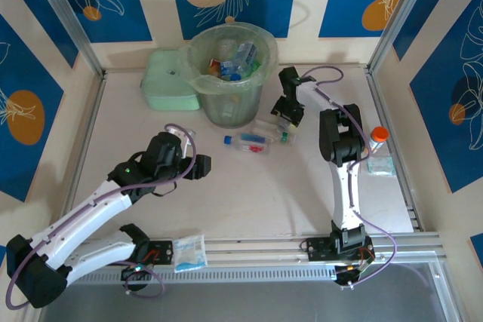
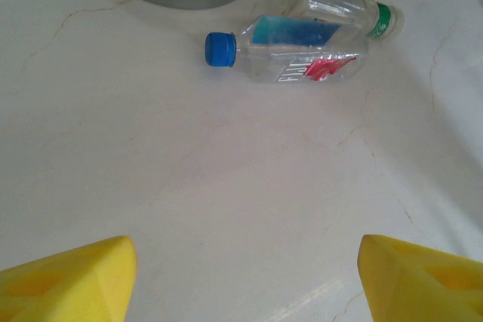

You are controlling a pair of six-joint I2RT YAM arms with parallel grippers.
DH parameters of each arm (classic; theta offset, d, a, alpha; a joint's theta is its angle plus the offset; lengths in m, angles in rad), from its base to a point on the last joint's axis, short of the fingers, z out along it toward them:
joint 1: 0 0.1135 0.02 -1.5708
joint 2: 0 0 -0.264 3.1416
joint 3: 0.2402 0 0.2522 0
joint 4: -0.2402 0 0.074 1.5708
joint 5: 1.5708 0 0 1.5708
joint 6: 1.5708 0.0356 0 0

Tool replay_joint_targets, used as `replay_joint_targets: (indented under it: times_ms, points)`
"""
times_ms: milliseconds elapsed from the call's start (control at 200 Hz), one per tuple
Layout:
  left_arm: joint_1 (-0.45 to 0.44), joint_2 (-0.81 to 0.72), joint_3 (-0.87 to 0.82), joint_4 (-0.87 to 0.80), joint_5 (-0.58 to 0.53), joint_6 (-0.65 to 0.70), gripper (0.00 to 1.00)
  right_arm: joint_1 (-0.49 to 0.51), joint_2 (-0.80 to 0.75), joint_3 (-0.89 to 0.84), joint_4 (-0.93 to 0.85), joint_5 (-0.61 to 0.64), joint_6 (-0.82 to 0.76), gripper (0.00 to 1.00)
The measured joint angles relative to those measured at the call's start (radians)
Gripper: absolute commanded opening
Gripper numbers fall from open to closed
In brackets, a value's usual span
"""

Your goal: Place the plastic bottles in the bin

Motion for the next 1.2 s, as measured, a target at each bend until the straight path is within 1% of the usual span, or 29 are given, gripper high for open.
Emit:
replay_joint_targets:
  times_ms: [80,250,440,615,715,770,855,895,1005,1065,1200]
  points:
    - [0.0,0.007,0.0,0.01,0.0,0.0,0.77,0.002,-0.053,-0.082,0.051,-0.008,0.002,0.61]
    - [0.0,0.024,0.0,0.026,0.0,0.0,0.77,0.025,-0.154,-0.245,0.079,-0.012,0.003,0.58]
    - [0.0,0.031,0.0,0.04,0.001,0.0,0.77,0.092,-0.291,-0.429,0.116,-0.008,0.003,0.56]
    - [-0.003,0.035,0.0,0.048,0.002,0.0,0.77,0.153,-0.402,-0.583,0.152,-0.008,-0.001,0.52]
    - [-0.006,0.035,0.0,0.048,0.004,0.0,0.77,0.187,-0.446,-0.643,0.154,-0.007,-0.001,0.53]
    - [-0.009,0.035,-0.002,0.05,0.004,0.0,0.77,0.201,-0.474,-0.666,0.153,-0.004,-0.002,0.55]
    - [-0.013,0.037,-0.009,0.055,0.004,0.0,0.77,0.206,-0.516,-0.669,0.138,-0.003,-0.014,0.56]
    - [-0.013,0.04,-0.012,0.055,0.004,-0.001,0.77,0.198,-0.533,-0.661,0.13,0.0,-0.023,0.59]
    - [-0.015,0.053,-0.014,0.055,0.005,-0.003,0.77,0.146,-0.541,-0.595,0.116,0.003,-0.056,0.7]
    - [-0.017,0.053,-0.014,0.056,0.005,-0.003,0.77,0.115,-0.529,-0.544,0.115,0.004,-0.075,0.74]
    - [-0.021,0.052,-0.014,0.056,0.004,-0.003,0.77,0.065,-0.435,-0.402,0.125,0.011,-0.103,0.77]
